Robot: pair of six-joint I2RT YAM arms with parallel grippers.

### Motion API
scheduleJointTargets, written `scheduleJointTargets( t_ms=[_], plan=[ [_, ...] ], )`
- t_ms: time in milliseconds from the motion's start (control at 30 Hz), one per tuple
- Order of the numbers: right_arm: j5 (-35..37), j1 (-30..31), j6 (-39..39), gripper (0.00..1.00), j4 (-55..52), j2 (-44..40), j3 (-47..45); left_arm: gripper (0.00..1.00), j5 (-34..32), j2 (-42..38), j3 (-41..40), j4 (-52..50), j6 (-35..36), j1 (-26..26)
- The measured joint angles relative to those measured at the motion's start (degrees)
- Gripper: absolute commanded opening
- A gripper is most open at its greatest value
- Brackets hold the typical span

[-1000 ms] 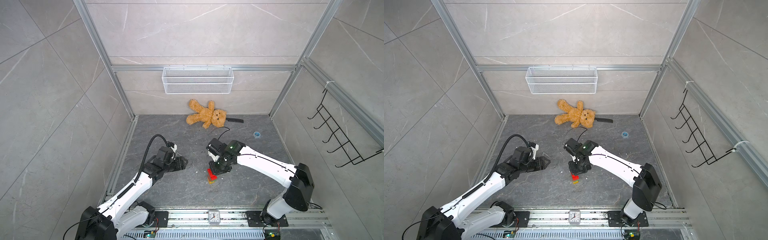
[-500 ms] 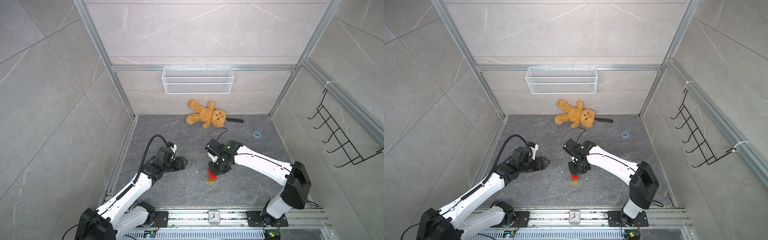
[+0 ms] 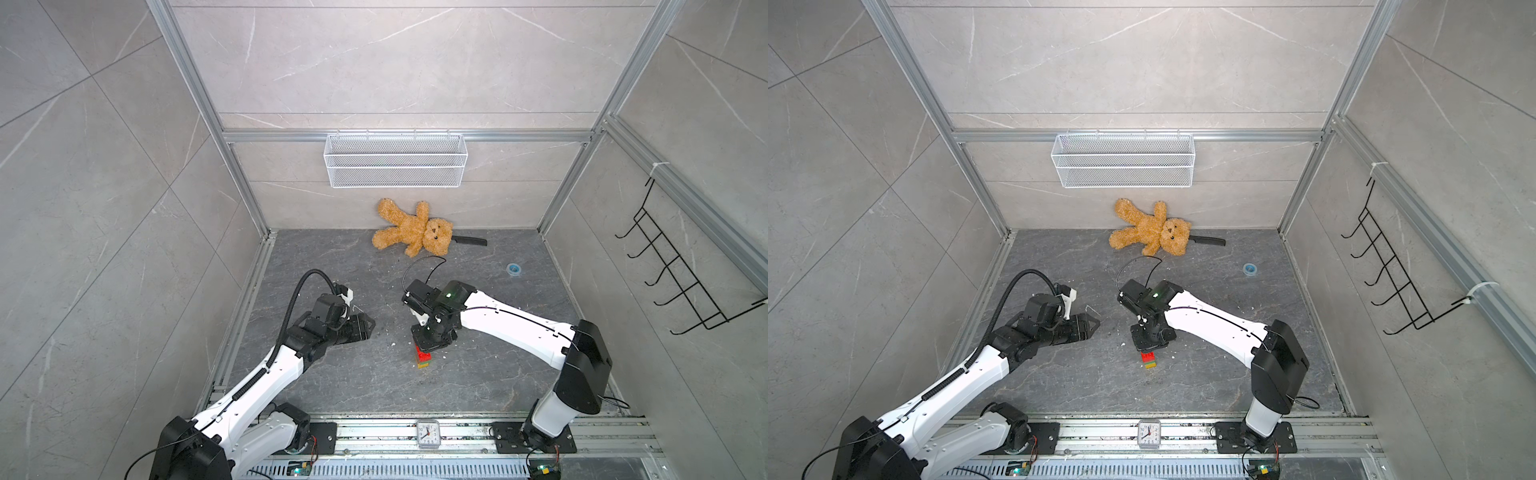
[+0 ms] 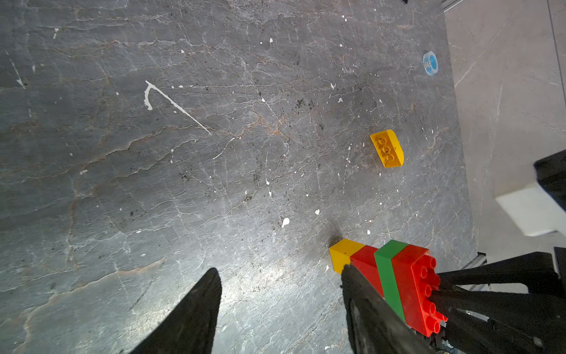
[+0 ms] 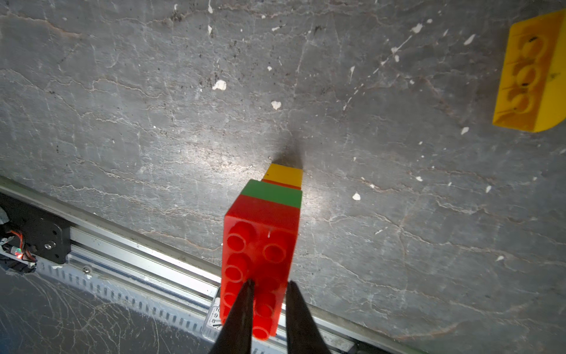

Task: Assemble an ice cream with lego
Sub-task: Assemble the lego brick with the lego brick.

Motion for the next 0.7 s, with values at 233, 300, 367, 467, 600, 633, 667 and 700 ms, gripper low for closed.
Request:
scheduleJointTargets(
  t_ms=[233,300,367,467,600,633,667,700],
  plan=[
    [1.29,0.04,0.48,0.24,-0.09,-0.31,-0.98,0.65,-0.22,-1.09,0.00,-1.11,0.00,0.00],
    [2.38,0.04,0.70,0.26,-0.74,-0.55,-0.96,0.65,-0.22,-1.33,0.00,-1.16,0.00,0.00],
    [3.08,0.04,0.87,0.29,-1.29,-0.83,-0.72,0.65,-0.22,-1.51,0.00,-1.22,0.02,0.00],
    [3.82,0.04,1.05,0.32,-1.77,-0.85,-0.42,0.65,-0.22,-1.62,0.00,-1.29,0.00,0.00],
    [4.59,0.11,1.01,0.38,-2.51,-0.85,-0.04,0.65,-0.22,-1.62,0.00,-1.31,0.00,0.00],
    [4.76,0.11,1.05,0.39,-2.64,-0.85,0.02,0.65,-0.22,-1.62,0.00,-1.33,0.00,0.00],
    [4.96,0.11,1.03,0.40,-2.78,-0.90,0.04,0.63,-0.22,-1.62,0.00,-1.31,0.00,0.00],
    [5.09,0.11,1.05,0.40,-2.84,-1.03,0.07,0.61,-0.22,-1.62,0.00,-1.31,0.00,0.00]
  ],
)
